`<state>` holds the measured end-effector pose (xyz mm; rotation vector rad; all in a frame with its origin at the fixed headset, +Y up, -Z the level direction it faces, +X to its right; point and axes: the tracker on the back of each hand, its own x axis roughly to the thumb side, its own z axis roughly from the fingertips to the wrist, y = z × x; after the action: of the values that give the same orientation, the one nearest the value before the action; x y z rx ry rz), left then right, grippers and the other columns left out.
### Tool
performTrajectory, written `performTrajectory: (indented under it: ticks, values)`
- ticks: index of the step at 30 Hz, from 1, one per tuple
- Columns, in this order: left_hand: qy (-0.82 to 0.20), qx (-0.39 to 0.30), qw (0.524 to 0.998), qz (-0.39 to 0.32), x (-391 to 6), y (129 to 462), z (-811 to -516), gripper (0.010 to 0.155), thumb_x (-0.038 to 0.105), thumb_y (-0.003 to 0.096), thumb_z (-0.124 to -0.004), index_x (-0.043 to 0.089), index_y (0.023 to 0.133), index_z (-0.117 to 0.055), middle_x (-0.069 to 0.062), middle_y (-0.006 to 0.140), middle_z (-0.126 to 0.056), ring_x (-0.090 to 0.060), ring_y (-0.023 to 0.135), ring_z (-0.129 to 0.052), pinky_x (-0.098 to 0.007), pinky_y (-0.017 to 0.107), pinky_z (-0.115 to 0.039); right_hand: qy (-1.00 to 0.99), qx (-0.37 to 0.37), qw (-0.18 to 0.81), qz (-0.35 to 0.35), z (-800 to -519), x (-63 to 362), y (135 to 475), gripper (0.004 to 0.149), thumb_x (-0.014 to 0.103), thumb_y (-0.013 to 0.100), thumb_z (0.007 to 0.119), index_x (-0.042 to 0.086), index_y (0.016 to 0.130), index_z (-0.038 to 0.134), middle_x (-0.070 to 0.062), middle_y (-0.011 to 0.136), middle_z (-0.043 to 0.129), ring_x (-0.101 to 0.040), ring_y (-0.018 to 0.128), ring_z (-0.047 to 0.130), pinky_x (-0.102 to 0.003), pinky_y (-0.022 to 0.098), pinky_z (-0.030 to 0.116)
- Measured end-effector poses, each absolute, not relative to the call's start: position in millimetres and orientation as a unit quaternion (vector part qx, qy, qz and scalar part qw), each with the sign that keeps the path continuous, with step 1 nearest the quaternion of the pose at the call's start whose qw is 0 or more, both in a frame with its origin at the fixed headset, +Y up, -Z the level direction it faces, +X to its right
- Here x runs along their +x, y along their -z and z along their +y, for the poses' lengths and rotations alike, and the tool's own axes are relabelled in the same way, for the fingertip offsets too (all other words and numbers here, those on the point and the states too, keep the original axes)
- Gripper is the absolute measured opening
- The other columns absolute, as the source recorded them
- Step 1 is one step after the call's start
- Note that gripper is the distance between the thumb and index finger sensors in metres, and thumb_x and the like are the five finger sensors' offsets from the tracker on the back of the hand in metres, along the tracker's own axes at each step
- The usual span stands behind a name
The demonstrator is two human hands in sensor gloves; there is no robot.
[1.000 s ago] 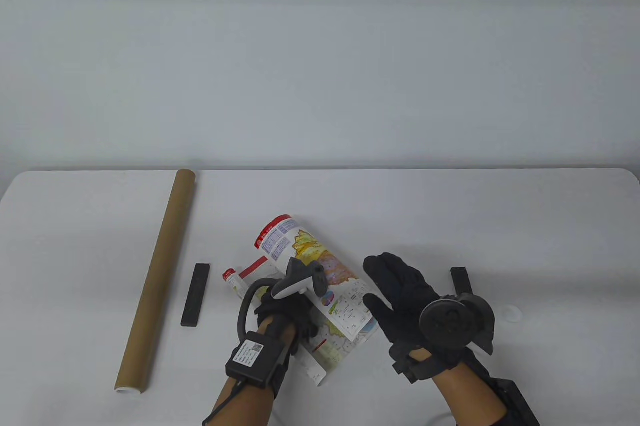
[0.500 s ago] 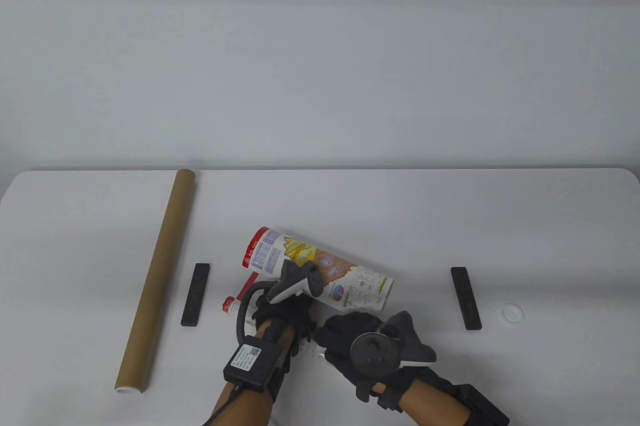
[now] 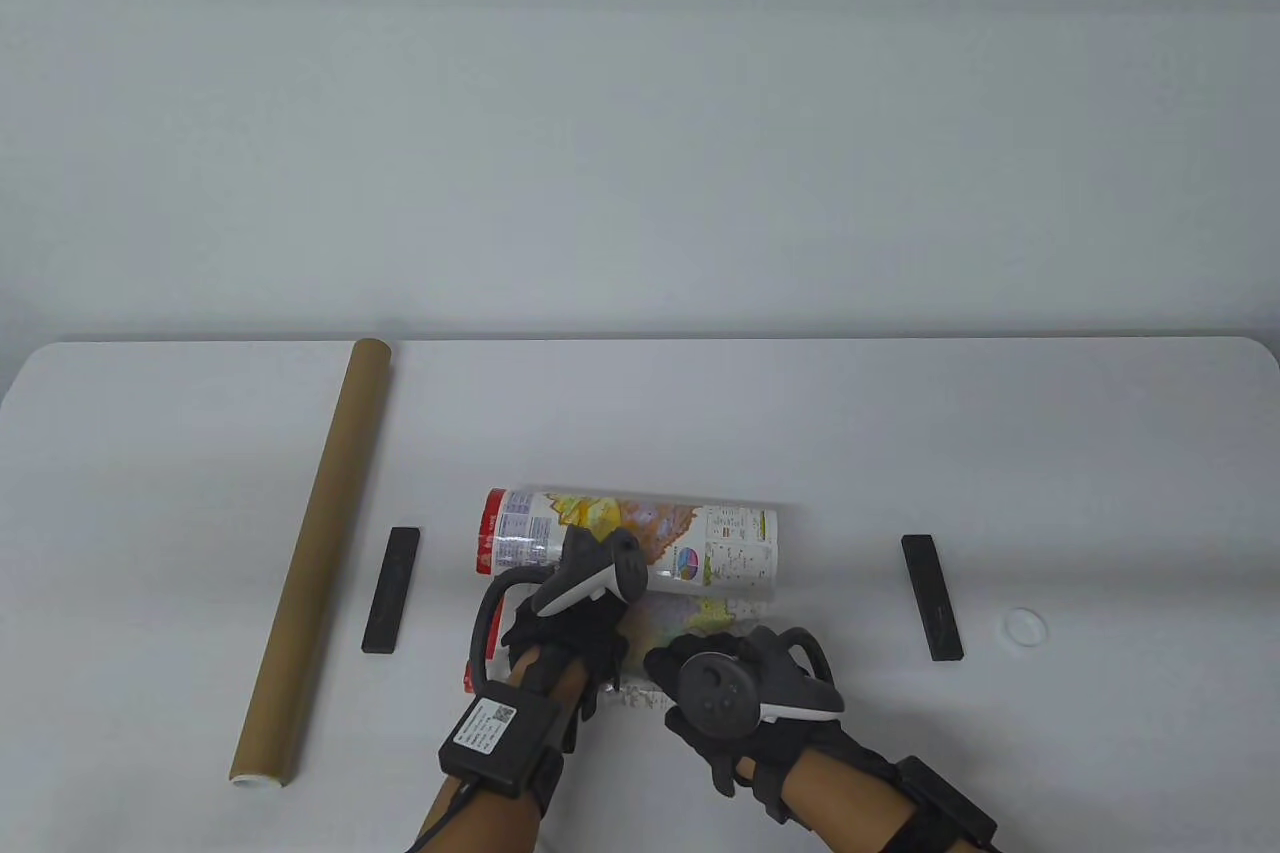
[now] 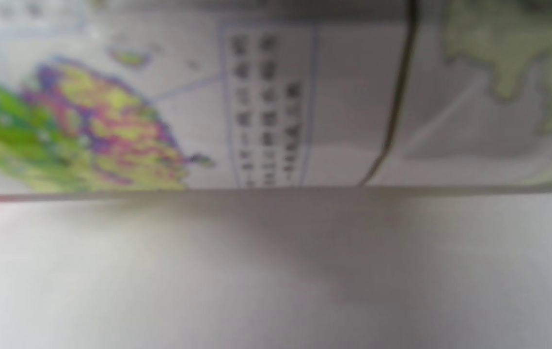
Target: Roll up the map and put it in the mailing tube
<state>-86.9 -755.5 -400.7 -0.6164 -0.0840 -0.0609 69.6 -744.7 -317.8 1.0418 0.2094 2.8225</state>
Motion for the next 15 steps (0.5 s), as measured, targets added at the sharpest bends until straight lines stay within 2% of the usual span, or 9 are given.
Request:
performTrajectory:
  ticks: [3, 6, 11, 15]
  values:
    - [0.000, -0.307, 0.951, -0.043, -91.5, 397.6, -753.2, 0.056, 0.052, 0.0483, -0.072, 0.049, 0.102, -0.055, 0.005, 0.111, -0.054, -0.037, 0.085, -0.077, -0.040, 0.067, -0.077, -0.936, 0.338, 0.070, 0.070, -749.7, 72.3, 321.5, 0.054, 0.027, 0.053, 0.082, 0.004, 0.101, 0.074, -0.023, 0.094, 0.077, -0.051, 0.078, 0.083, -0.066, 0.057, 0.066]
    - [-0.051, -0.323, 0.944, -0.045, -100.0, 392.5, -747.5, 0.056, 0.051, 0.0488, -0.071, 0.047, 0.103, -0.056, 0.006, 0.113, -0.052, -0.039, 0.094, -0.072, -0.047, 0.072, -0.070, -0.939, 0.324, 0.091, 0.077, -747.5, 79.4, 327.1, 0.050, 0.025, 0.053, 0.081, 0.006, 0.099, 0.078, -0.021, 0.091, 0.080, -0.049, 0.076, 0.084, -0.066, 0.056, 0.067]
    - [-0.113, -0.268, 0.955, -0.061, -115.7, 378.2, -720.1, 0.056, 0.053, 0.0482, -0.071, 0.045, 0.102, -0.059, 0.007, 0.114, -0.052, -0.039, 0.104, -0.060, -0.053, 0.077, -0.059, -0.941, 0.288, 0.160, 0.079, -738.3, 95.6, 338.5, 0.044, 0.022, 0.054, 0.077, 0.007, 0.095, 0.082, -0.021, 0.090, 0.084, -0.052, 0.080, 0.082, -0.067, 0.057, 0.065]
    - [-0.135, -0.239, 0.955, -0.113, -116.2, 361.3, -699.4, 0.054, 0.055, 0.0478, -0.072, 0.043, 0.100, -0.067, 0.005, 0.109, -0.065, -0.035, 0.104, -0.065, -0.056, 0.077, -0.056, -0.941, 0.276, 0.184, 0.071, -730.1, 105.5, 343.6, 0.043, 0.022, 0.053, 0.076, 0.009, 0.094, 0.083, -0.021, 0.093, 0.080, -0.050, 0.079, 0.083, -0.065, 0.058, 0.065]
